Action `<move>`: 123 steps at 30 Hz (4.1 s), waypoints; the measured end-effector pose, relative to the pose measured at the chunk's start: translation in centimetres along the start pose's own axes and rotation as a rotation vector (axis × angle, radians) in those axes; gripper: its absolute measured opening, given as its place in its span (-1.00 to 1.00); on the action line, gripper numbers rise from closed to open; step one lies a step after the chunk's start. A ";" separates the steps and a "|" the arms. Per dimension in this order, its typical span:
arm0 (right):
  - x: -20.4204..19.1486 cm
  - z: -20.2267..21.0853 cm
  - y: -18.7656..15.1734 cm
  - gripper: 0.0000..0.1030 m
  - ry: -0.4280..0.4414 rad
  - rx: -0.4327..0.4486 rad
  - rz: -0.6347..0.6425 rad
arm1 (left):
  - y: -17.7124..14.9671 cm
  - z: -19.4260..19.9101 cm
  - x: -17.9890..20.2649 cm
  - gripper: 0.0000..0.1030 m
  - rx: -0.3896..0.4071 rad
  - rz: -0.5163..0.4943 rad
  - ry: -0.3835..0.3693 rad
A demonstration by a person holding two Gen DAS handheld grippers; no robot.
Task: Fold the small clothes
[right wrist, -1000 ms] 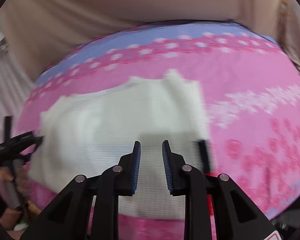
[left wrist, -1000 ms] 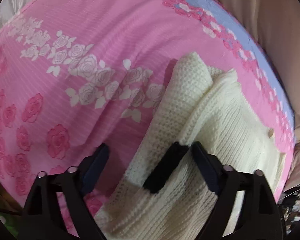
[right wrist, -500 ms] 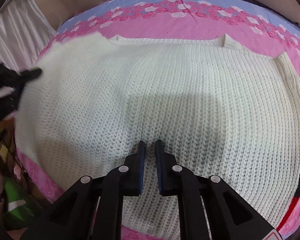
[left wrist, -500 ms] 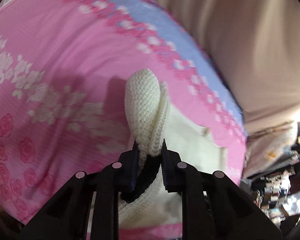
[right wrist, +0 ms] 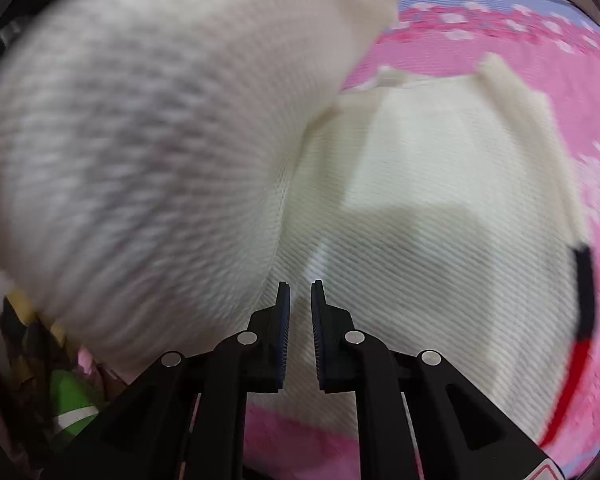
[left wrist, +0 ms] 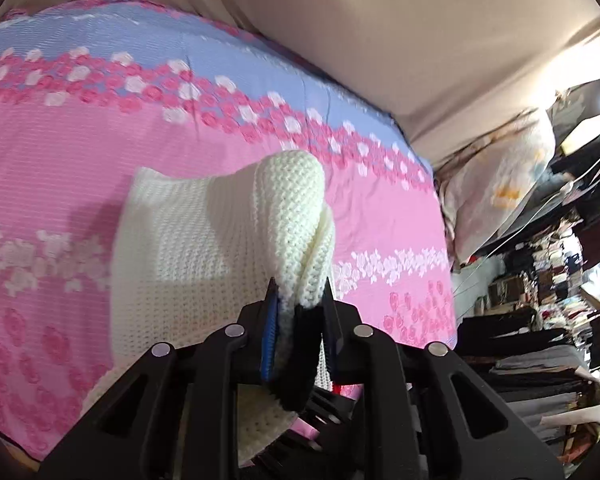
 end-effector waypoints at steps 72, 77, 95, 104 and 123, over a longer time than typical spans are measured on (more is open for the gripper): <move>8.6 8.4 4.0 -0.52 -0.075 0.112 -0.045 | -6.8 -2.5 -5.6 0.24 0.109 -0.121 0.588; 7.6 9.8 1.3 -0.01 -0.072 0.097 -0.036 | -7.2 -2.9 -5.2 0.24 0.101 -0.125 0.597; 6.7 7.4 -3.9 0.00 -0.069 -0.019 -0.007 | -8.4 -1.7 -3.5 0.24 0.147 -0.170 0.693; 7.7 7.3 -5.8 0.00 -0.059 -0.069 -0.017 | -9.8 -2.0 -2.9 0.24 0.139 -0.165 0.719; 7.5 6.7 -6.0 -0.63 -0.079 -0.179 0.103 | -14.3 -7.7 -6.9 0.20 -0.061 -0.137 0.767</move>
Point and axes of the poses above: each gripper's, at about its wrist camera, not at the fingertips, and z roughly against the way its jaws point, x to its right, y to its top, the point moved 8 cm from there along -z, roughly the way its jaws point, and after that the axes turned 15 degrees about y, right-handed, at the moved point
